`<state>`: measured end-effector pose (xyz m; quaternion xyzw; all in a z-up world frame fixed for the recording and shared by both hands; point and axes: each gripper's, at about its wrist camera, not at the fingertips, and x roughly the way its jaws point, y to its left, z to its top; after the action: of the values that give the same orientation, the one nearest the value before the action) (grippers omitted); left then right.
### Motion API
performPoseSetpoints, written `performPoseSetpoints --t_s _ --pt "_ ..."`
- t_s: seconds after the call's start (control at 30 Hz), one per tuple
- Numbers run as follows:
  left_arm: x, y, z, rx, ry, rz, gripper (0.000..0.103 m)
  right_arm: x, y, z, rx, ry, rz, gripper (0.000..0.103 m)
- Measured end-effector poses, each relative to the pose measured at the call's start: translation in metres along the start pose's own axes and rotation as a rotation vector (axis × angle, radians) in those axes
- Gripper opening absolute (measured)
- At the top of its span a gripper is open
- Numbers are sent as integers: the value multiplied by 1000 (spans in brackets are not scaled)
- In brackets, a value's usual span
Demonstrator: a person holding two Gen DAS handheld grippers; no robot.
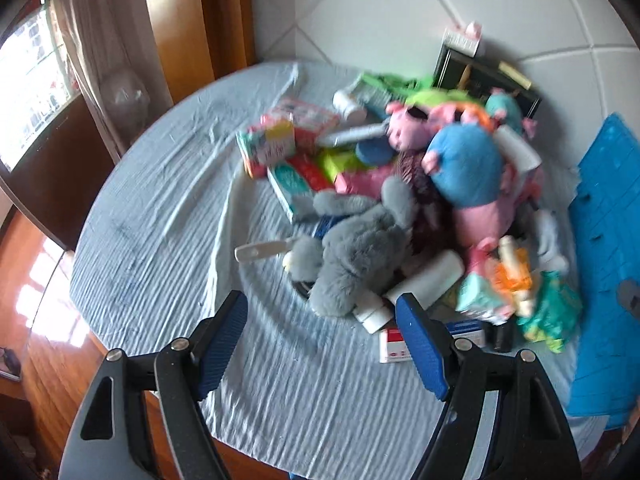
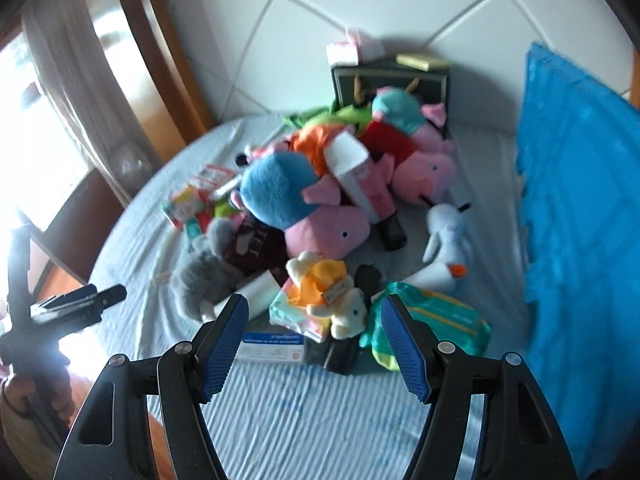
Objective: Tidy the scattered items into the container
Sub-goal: 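Move both tools back to the pile of plush toys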
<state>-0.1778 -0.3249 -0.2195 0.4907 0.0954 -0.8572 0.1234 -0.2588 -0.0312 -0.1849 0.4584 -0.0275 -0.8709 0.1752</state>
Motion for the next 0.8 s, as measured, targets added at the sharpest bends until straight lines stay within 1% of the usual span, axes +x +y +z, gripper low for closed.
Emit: performPoseSetpoints --t_s 0.07,0.17,0.2,0.3,0.43,0.53,0.6,0.67,0.73,0.8 --pt "22 -2 3 12 34 -7 76 18 3 3 -1 36 10 69" --pt "48 -6 13 46 58 -45 76 40 10 9 -12 69 -11 69" --pt "54 -8 16 61 64 -53 76 45 10 10 -5 73 -19 69" --pt "84 -17 30 147 94 -83 76 58 14 18 23 77 -47 69" --pt "118 -25 44 236 135 -110 76 86 22 34 40 89 -80 69" --pt "139 -30 50 271 161 -131 76 114 30 46 36 103 -94 69" --pt "151 -34 52 298 171 -144 76 129 33 53 26 109 -102 69" --pt "161 -38 53 323 184 -173 76 144 36 60 6 109 -115 69" --pt "170 -44 51 343 199 -181 76 156 38 68 -19 112 -131 70" --pt "180 -50 49 361 217 -185 76 166 40 73 -49 111 -143 76"
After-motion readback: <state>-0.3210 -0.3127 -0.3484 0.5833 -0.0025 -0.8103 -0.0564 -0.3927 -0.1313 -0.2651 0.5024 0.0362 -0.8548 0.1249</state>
